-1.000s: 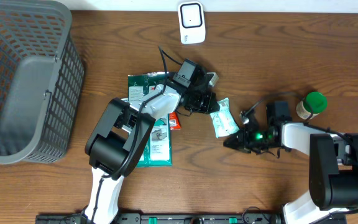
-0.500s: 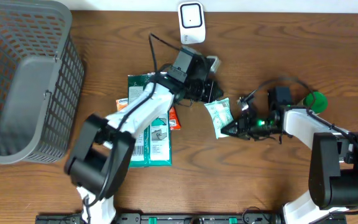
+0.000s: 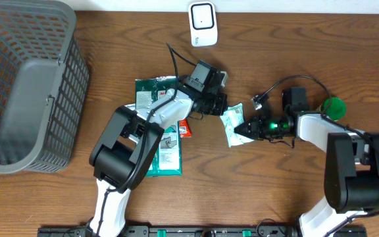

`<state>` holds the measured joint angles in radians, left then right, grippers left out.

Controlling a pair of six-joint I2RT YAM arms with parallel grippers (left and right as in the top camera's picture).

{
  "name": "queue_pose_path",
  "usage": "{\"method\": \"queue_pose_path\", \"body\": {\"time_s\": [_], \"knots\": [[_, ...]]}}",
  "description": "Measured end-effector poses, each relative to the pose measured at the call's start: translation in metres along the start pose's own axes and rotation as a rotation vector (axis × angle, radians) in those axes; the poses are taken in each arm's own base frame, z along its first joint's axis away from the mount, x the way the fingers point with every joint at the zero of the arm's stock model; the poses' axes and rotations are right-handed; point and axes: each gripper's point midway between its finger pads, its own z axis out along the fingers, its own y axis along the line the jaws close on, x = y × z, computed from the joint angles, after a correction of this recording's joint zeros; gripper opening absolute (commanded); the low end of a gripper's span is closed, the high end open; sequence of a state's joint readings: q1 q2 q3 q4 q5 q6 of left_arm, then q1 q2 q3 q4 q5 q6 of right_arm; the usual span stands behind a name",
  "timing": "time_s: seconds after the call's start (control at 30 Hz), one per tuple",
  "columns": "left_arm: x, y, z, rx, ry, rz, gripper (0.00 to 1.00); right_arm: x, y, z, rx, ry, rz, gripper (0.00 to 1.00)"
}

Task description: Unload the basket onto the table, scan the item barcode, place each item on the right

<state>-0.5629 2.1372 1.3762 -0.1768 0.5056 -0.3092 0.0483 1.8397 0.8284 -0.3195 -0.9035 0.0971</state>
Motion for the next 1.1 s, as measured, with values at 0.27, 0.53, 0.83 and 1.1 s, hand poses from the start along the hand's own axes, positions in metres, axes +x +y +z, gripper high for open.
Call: {"method": "queue_pose_path", "body": {"time_s": [0.27, 0.53, 0.83, 1.1], "knots": [[0.003, 0.004, 0.001, -0.02, 0.008, -0.007, 0.11, 0.022, 0.0, 0.01, 0.016, 0.093, 0.031, 0.01], [-0.008, 0.006, -0.014, -0.022, -0.023, -0.01, 0.12, 0.019, 0.012, 0.007, -0.003, 0.121, 0.032, 0.4], [-0.036, -0.043, -0.101, 0.015, -0.134, 0.027, 0.12, -0.04, 0.055, -0.047, 0.138, 0.066, -0.11, 0.67], [0.022, -0.038, -0.05, -0.025, 0.081, -0.004, 0.12, -0.059, 0.019, -0.078, 0.292, -0.004, -0.118, 0.54]]}}
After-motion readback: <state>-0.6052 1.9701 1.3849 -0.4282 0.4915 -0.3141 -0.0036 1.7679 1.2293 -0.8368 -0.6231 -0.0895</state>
